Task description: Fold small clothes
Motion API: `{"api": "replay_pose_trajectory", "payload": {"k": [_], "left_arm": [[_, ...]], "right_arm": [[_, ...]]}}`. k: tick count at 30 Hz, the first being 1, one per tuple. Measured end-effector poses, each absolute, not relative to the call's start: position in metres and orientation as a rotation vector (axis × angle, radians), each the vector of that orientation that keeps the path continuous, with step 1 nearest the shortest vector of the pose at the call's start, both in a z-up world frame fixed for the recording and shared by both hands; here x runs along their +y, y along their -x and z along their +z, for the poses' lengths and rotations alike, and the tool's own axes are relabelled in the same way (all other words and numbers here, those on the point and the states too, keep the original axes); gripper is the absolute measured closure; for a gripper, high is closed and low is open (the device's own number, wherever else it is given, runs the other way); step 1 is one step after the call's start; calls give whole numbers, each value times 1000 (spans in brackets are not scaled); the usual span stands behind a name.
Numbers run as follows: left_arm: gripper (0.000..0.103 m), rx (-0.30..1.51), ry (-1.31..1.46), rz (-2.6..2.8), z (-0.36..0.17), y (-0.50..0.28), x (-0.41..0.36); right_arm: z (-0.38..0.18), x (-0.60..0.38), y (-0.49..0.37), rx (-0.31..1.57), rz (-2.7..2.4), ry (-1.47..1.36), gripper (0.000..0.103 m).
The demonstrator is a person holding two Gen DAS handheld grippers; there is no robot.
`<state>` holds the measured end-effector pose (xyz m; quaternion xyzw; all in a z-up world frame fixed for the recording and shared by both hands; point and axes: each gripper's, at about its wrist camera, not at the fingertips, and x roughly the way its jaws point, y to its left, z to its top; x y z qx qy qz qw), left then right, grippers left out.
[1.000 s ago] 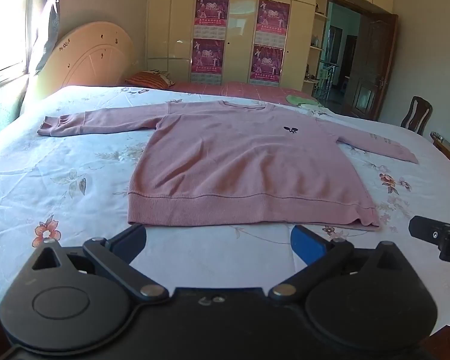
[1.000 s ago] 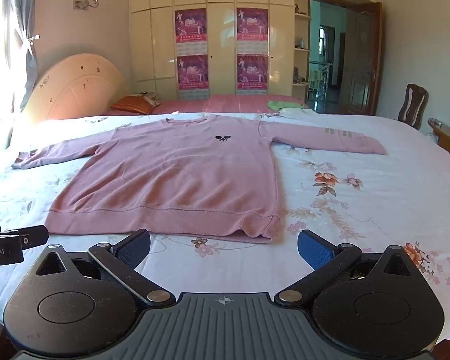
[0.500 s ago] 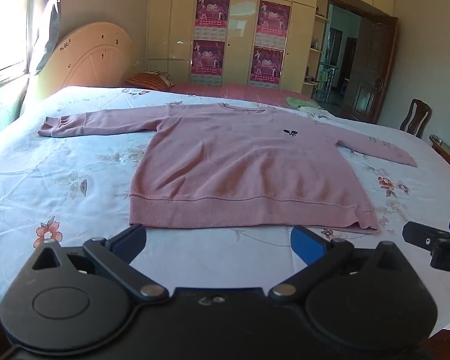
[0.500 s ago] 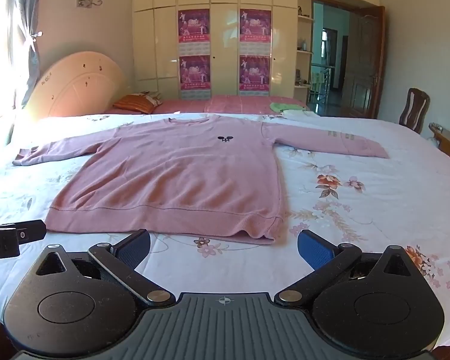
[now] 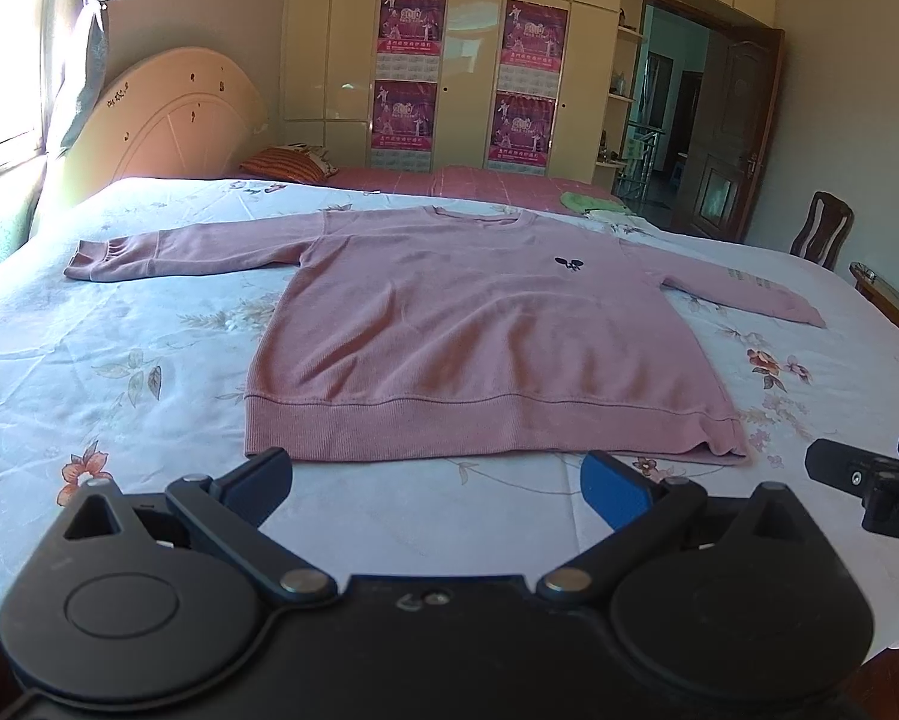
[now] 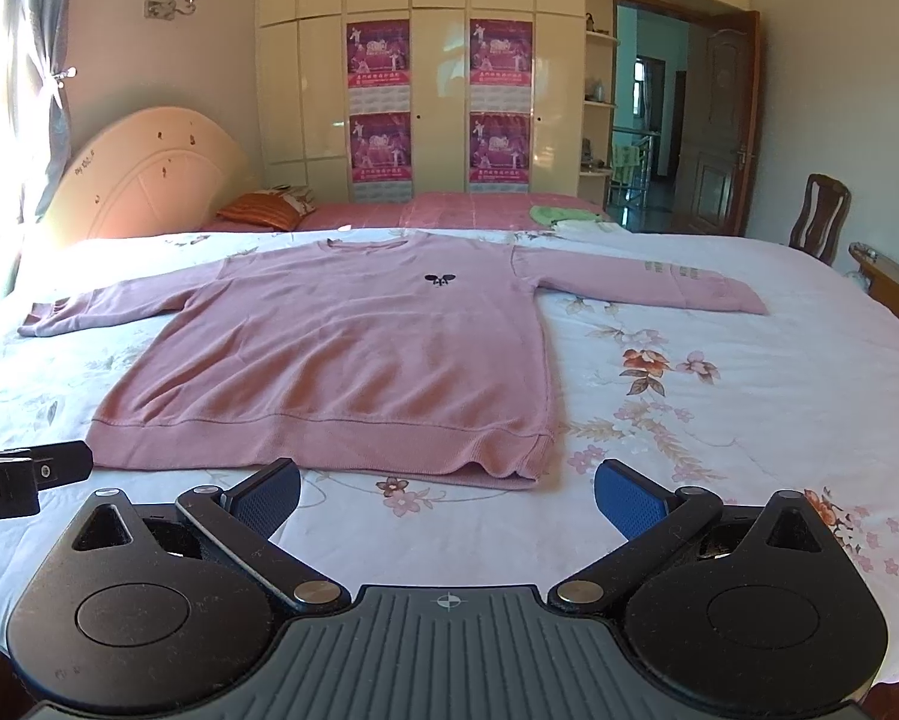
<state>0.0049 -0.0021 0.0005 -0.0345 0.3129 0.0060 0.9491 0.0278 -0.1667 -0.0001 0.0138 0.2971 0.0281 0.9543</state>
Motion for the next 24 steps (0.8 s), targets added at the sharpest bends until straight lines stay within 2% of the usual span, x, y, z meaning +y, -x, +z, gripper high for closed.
{"api": "replay_pose_trajectory", "payload": {"k": [24], "left_arm": [[0,638,82,21,-2,-4,4]], "right_arm": [[-1,-160,-30,601,72,-15,0]]}}
